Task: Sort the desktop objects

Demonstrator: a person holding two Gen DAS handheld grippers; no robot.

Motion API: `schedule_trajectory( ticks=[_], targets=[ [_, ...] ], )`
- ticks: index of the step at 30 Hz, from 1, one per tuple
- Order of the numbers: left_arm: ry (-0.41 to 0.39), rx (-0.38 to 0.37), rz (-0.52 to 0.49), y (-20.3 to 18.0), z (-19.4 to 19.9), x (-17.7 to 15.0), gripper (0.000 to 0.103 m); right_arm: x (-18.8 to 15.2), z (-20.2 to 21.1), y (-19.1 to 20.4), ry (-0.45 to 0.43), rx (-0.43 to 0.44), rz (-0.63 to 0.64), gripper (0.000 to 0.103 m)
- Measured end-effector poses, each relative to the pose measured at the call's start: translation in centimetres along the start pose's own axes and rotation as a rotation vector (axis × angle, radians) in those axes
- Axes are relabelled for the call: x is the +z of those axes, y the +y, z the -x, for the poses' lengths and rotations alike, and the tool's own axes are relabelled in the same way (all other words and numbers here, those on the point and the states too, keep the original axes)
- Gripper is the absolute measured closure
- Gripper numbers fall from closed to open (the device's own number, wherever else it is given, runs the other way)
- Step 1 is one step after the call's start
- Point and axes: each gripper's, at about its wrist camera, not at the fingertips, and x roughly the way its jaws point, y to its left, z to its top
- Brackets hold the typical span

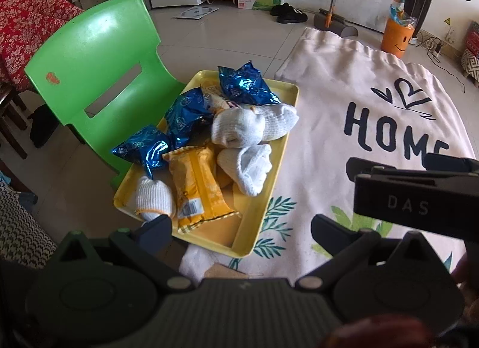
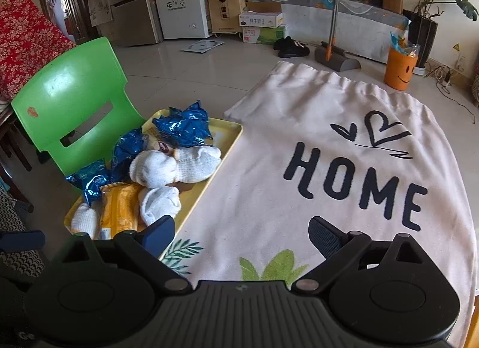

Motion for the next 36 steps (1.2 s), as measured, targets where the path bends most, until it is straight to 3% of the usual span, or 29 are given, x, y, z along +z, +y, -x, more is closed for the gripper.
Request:
schedule_trajectory(
  ticks=[9,20,36],
  targets=[
    [0.029,0.045,0.023,1.2,-1.8,0.2,0.0,0.8,-2.0,2.8,0.021,0.023,0.043,0.006],
    [0.083,0.047,0.001,0.6,-3.5,-0.5,0.0,0.3,-3.6,2.6,0.091,-0.028,0.031,0.006],
    [0.085,0.052,0.0,0.7,-3.7,-0.6,0.0,0.2,-3.7,2.9,0.089,-0.021,0.042,0.006]
  ],
)
